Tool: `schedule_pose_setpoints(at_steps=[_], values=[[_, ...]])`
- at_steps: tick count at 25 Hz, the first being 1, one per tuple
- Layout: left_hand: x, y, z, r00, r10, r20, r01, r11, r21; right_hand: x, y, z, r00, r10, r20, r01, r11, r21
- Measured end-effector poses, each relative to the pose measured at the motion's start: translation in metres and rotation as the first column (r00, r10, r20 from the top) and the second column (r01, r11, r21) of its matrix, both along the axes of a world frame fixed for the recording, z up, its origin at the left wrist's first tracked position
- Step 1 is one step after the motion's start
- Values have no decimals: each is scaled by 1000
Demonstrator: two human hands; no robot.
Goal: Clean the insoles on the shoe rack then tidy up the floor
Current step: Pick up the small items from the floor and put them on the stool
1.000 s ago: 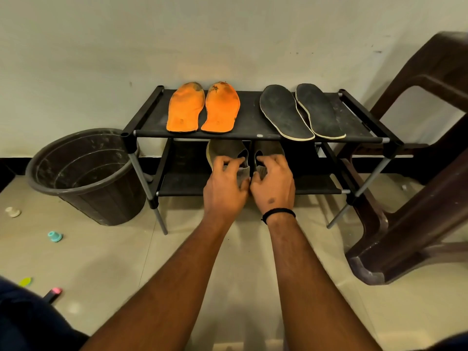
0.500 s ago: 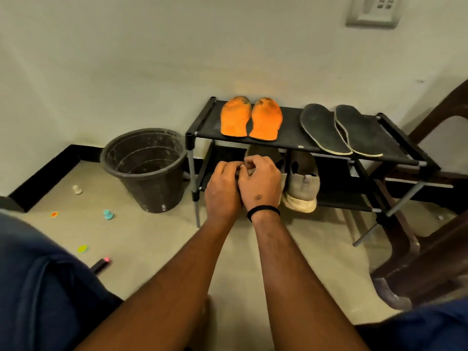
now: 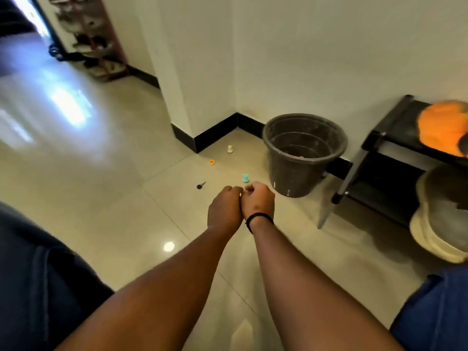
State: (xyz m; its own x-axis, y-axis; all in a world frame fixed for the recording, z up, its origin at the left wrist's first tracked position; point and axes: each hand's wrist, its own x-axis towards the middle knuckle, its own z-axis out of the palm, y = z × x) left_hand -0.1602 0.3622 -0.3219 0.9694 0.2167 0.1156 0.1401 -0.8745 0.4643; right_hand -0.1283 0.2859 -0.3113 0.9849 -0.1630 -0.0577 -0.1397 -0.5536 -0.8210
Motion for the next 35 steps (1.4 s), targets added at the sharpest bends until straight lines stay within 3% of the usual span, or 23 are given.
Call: schedule_pose_setpoints(at_steps=[3, 6, 9, 13, 17, 19, 21, 23, 26, 28, 31, 33, 35], values=[[-8, 47, -54, 993, 65, -97, -71, 996, -52, -2, 24, -58, 982, 128, -141, -140, 987, -75], [-1, 73, -99, 975, 123, -185, -139, 987, -77, 14, 31, -90, 970, 128, -204, -155, 980, -122], [16, 64, -119, 978, 139, -154, -157, 981, -116, 38, 29, -100, 954, 160, -253, -213, 957, -199], [45, 52, -145, 978, 126, -169, -159, 966, -202, 75, 43, -117, 835, 465, -294, -546, 765, -341], [42, 54, -163, 962, 237, -138, -271, 895, -355, 80, 38, -147, 746, 585, -319, -662, 596, -455], [49, 57, -161, 943, 320, -96, -331, 864, -380, 77, 36, -156, 736, 596, -321, -669, 564, -484], [69, 63, -156, 916, 395, -69, -388, 830, -401, 81, 38, -155, 747, 585, -316, -662, 604, -444], [92, 74, -154, 908, 414, -68, -399, 802, -445, 88, 41, -146, 814, 505, -287, -581, 719, -382], [115, 90, -158, 928, 342, -148, -371, 820, -436, 97, 31, -140, 943, 127, -308, -159, 984, -82], [124, 99, -162, 935, 266, -234, -341, 856, -389, 105, 22, -139, 942, -35, -335, 60, 996, 67], [131, 107, -169, 945, 187, -267, -268, 913, -307, 124, 16, -128, 925, -162, -345, 245, 946, 212], [133, 109, -171, 950, 188, -248, -260, 918, -301, 132, 20, -123, 917, -184, -353, 281, 928, 245], [137, 110, -174, 954, 194, -228, -258, 920, -295, 137, 26, -126, 928, -148, -341, 218, 960, 176]])
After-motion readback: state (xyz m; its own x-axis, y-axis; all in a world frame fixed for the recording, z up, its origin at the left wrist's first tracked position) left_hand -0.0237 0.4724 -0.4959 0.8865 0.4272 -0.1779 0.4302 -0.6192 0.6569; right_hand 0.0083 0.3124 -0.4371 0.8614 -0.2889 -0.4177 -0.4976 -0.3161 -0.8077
